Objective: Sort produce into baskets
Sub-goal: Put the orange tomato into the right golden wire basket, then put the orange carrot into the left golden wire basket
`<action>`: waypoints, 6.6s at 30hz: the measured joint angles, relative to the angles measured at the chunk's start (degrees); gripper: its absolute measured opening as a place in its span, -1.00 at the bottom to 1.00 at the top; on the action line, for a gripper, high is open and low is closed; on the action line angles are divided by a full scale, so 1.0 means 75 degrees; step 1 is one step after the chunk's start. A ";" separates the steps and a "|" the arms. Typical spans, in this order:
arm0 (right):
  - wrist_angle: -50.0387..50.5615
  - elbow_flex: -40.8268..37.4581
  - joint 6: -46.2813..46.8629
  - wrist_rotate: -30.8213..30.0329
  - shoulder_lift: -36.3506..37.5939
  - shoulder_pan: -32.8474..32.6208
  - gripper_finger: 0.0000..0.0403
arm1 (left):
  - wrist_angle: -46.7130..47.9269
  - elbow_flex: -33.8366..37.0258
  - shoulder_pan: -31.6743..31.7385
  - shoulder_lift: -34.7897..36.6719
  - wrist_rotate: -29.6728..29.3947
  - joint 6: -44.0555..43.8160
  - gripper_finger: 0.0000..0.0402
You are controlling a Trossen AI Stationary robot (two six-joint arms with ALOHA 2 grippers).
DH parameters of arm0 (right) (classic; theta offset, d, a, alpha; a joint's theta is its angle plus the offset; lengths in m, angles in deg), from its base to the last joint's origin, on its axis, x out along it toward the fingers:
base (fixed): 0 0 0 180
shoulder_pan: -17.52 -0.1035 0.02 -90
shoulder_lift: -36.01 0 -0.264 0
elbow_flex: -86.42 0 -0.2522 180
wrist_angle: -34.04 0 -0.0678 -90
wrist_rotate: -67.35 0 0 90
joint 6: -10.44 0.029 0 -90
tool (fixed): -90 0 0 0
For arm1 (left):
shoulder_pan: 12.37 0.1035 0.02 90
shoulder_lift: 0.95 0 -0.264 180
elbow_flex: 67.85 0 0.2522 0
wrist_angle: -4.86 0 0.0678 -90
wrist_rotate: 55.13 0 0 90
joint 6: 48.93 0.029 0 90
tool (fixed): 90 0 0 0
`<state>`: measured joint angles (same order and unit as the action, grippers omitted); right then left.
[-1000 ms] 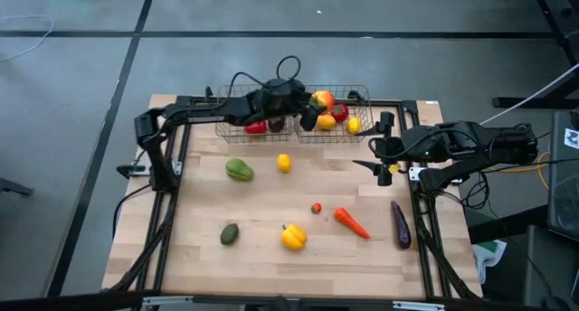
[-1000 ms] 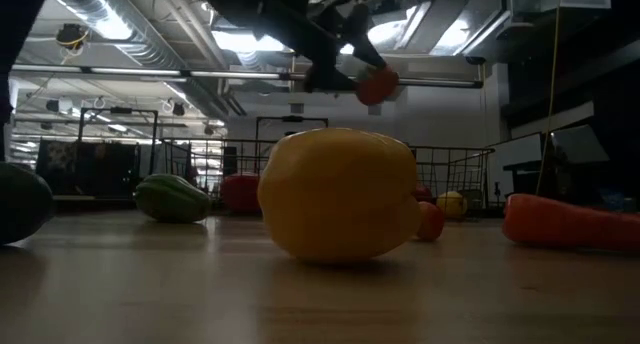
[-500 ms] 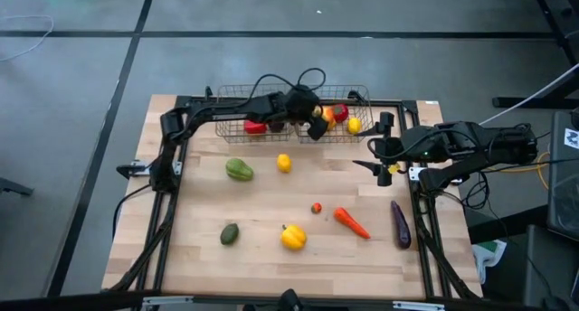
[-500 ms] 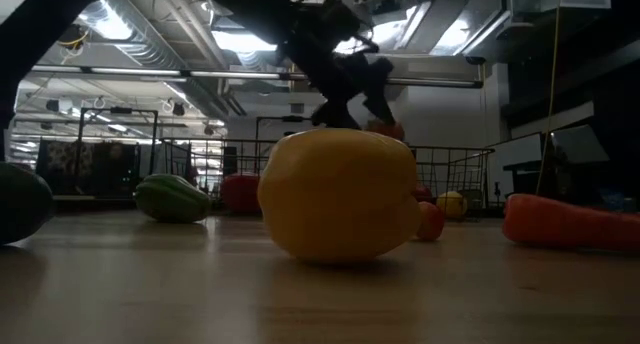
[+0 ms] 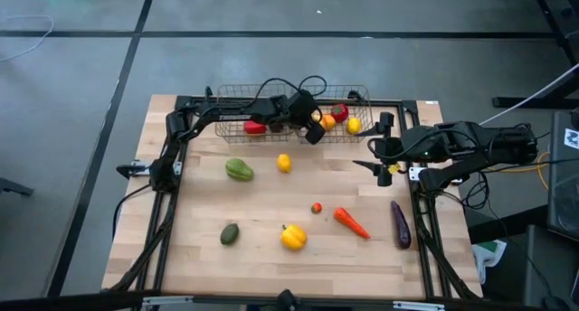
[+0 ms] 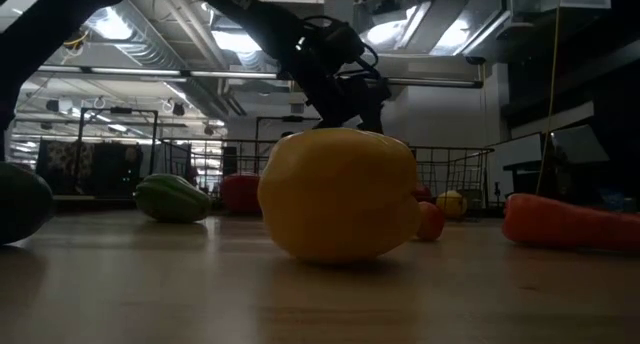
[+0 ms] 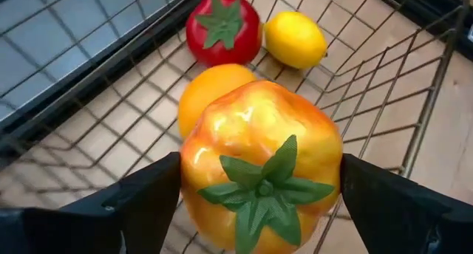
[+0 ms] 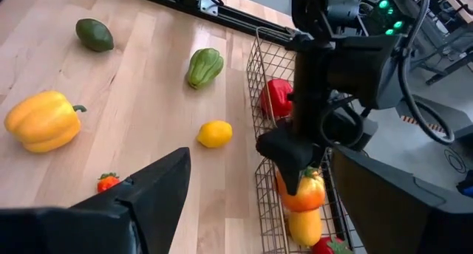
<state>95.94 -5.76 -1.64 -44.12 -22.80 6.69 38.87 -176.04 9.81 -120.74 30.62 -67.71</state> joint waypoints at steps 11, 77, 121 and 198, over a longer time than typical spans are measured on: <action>0.0006 0.0000 0.0000 0.0006 0.0000 0.0000 0.61 | -0.0157 -0.0048 0.0023 -0.0218 0.0019 0.0206 0.70; 0.0003 0.0000 0.0000 0.0009 -0.0003 -0.0003 0.61 | -0.0409 -0.1030 -0.0003 -0.1195 -0.0028 0.2193 0.70; -0.0032 0.0000 -0.0003 0.0009 -0.0003 -0.0003 0.61 | -0.0446 -0.1027 0.0009 -0.1177 0.0134 0.1780 0.74; -0.0178 0.0003 -0.0006 0.0262 0.0000 -0.0006 0.61 | 0.0440 -0.1934 -0.3759 -0.1094 0.0529 0.3498 0.95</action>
<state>94.60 -5.73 -1.68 -42.16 -22.80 6.65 42.17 -190.54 -18.38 -128.95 34.59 -41.47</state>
